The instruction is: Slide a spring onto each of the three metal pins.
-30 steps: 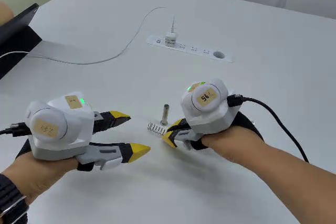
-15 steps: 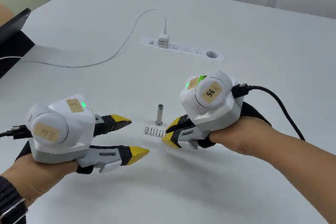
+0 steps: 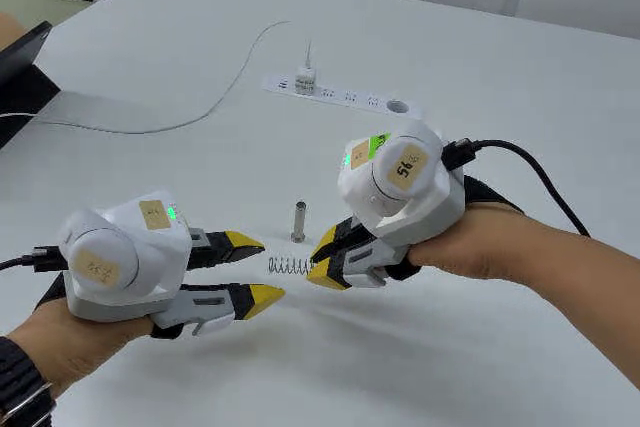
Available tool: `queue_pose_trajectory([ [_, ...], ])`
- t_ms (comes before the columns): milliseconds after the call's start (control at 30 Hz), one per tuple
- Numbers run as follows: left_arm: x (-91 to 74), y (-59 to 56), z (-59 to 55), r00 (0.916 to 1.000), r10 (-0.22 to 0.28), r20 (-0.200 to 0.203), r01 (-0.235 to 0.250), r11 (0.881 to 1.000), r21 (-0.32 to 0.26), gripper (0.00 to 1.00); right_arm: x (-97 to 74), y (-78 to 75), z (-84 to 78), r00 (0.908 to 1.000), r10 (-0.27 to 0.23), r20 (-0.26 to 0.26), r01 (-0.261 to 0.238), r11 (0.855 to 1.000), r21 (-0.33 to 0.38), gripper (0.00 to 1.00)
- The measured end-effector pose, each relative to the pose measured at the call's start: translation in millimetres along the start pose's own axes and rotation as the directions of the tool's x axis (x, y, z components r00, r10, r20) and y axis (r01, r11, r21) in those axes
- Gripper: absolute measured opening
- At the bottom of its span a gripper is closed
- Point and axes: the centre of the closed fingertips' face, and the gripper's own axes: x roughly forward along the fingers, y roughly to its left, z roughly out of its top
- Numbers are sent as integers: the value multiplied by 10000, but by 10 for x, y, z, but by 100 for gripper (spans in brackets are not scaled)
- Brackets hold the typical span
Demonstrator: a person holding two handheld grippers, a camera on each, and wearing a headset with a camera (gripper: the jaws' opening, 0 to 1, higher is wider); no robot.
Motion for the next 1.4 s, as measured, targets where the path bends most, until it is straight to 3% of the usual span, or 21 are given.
queue_pose_trajectory([
  [433,32,-70,18,9997,-260,31,258,9982,533,16,-30,76,9,9991,257,-326,-271,9987,-436,11],
  [867,52,-98,30,9994,-354,23,351,9965,765,12,-86,93,23,9974,505,-519,-537,9966,-627,11],
  [1400,69,-85,77,9996,-215,200,203,9981,577,11,-239,74,296,9986,361,393,-343,9984,-443,11],
])
